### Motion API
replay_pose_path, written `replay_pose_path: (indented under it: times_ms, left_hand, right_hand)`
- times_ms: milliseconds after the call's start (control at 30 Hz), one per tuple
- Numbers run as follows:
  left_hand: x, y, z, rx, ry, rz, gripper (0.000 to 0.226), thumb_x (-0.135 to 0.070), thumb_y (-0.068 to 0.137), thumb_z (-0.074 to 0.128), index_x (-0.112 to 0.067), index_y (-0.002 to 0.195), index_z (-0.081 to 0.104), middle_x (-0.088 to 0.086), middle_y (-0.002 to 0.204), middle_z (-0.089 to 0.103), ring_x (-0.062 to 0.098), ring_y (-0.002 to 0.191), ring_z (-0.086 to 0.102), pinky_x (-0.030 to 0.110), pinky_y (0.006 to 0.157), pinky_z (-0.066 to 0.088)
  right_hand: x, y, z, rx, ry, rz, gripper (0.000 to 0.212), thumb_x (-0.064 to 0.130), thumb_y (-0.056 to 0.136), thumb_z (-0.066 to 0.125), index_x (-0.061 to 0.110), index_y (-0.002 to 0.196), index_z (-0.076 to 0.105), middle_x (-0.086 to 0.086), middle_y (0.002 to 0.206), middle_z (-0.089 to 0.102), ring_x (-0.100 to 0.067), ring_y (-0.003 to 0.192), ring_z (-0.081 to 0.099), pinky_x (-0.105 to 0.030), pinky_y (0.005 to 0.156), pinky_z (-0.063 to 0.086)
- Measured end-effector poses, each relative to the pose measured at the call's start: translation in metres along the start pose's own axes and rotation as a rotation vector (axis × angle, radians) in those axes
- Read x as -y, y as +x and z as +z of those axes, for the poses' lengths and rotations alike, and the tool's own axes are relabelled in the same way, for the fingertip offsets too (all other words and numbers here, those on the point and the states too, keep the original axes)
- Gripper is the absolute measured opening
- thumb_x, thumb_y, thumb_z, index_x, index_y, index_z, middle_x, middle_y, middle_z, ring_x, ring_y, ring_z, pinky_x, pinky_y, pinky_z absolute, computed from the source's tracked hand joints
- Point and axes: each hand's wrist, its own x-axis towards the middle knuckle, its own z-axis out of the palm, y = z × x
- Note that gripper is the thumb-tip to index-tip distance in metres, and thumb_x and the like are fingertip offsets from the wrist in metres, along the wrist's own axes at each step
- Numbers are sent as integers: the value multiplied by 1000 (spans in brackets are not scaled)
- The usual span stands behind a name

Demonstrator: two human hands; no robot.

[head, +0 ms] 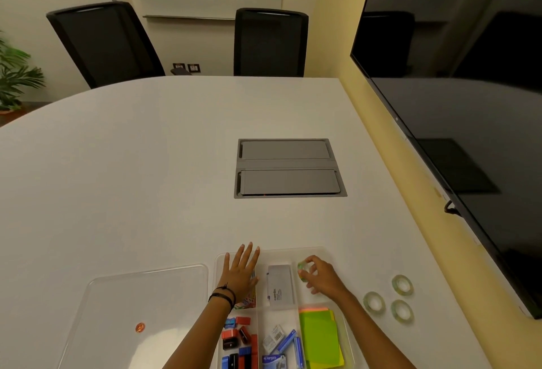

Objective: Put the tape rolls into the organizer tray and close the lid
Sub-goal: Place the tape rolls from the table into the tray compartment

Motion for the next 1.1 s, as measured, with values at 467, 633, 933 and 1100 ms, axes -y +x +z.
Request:
replay_pose_path:
  times_ms: [467,633,933,1100]
  left_hand:
    - [2,-2,0,-121,-178,-12,142,-55,50,83,-13,143,-16,7,117,67,26,102,65,47,75,55]
    - [2,1,-1,-93,-156,-22,141,-58,49,82,-12,144,-13,7,116,68,25,100,66,46,74,55]
    - [8,6,20,12,-197,36,98,-41,95,41,-51,99,-57,17,153,-8,39,140,-3,58,112,-1]
    - [11,7,24,25,-169,23,94,-44,97,32,-45,93,-62,13,154,-16,30,142,-9,54,113,-5]
  right_hand:
    - [-6,0,15,-12,-464,-122,45,25,90,58,13,130,41,-12,131,44,-29,105,60,-29,83,47]
    - [-5,-4,12,-11,-471,-158,44,17,93,53,13,134,38,-10,136,42,-28,105,60,-30,88,48]
    - [-29,-24,-31,-562,37,-262,29,-15,84,50,4,102,63,-8,101,65,-26,90,64,-37,78,54]
    - [-78,-37,-49,-640,13,-74,32,-15,83,52,-2,111,60,-22,116,59,-37,109,55,-45,89,49]
